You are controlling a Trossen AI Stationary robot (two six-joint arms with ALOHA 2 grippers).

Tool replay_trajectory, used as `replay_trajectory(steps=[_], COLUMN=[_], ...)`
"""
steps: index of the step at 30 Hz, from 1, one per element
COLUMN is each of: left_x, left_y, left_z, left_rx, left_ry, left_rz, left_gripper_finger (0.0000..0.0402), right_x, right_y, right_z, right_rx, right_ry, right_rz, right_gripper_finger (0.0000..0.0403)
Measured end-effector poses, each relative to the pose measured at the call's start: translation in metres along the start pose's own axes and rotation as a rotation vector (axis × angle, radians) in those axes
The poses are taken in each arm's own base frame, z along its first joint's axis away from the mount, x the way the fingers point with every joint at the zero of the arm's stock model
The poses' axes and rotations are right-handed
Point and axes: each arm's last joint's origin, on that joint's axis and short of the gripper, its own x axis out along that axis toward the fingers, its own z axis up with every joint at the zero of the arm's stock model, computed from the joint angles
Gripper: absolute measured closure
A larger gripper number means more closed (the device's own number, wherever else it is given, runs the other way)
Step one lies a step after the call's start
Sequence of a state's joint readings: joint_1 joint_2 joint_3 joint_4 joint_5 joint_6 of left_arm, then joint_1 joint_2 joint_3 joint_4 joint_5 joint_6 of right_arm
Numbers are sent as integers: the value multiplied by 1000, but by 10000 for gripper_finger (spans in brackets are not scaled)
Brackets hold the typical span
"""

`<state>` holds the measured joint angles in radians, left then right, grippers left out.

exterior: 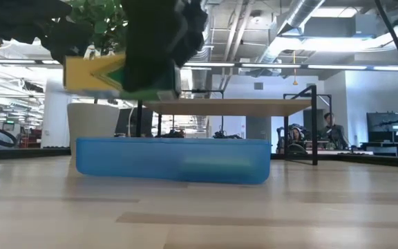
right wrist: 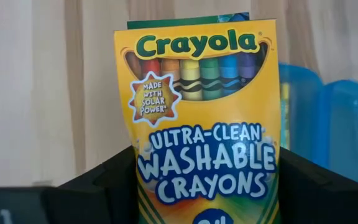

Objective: Pack school essentials
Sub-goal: Put the yellow crayon box into the blue supply box

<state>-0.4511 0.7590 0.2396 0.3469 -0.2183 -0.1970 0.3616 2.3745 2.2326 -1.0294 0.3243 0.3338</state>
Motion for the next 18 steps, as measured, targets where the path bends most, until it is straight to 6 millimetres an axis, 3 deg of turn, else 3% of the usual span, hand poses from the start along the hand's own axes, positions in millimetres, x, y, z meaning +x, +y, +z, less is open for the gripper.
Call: replay_trajectory(steps=[6, 11, 18], left_x=[0, 0, 0], left_y=[0, 0, 0], left_z=[0, 0, 1], left_rx=[0, 0, -2], left_ry=[0, -2, -11], left_rz=[-2, -1, 1], left_gripper_finger=[228, 228, 228], right_x=[-7, -18, -15], right_y=[10, 11, -24], right_z=[-9, -30, -59], right_rx=[-21, -10, 154], right_ry=[0, 3, -134], right_rz=[15, 16, 40], right_gripper_finger=[117, 117, 117])
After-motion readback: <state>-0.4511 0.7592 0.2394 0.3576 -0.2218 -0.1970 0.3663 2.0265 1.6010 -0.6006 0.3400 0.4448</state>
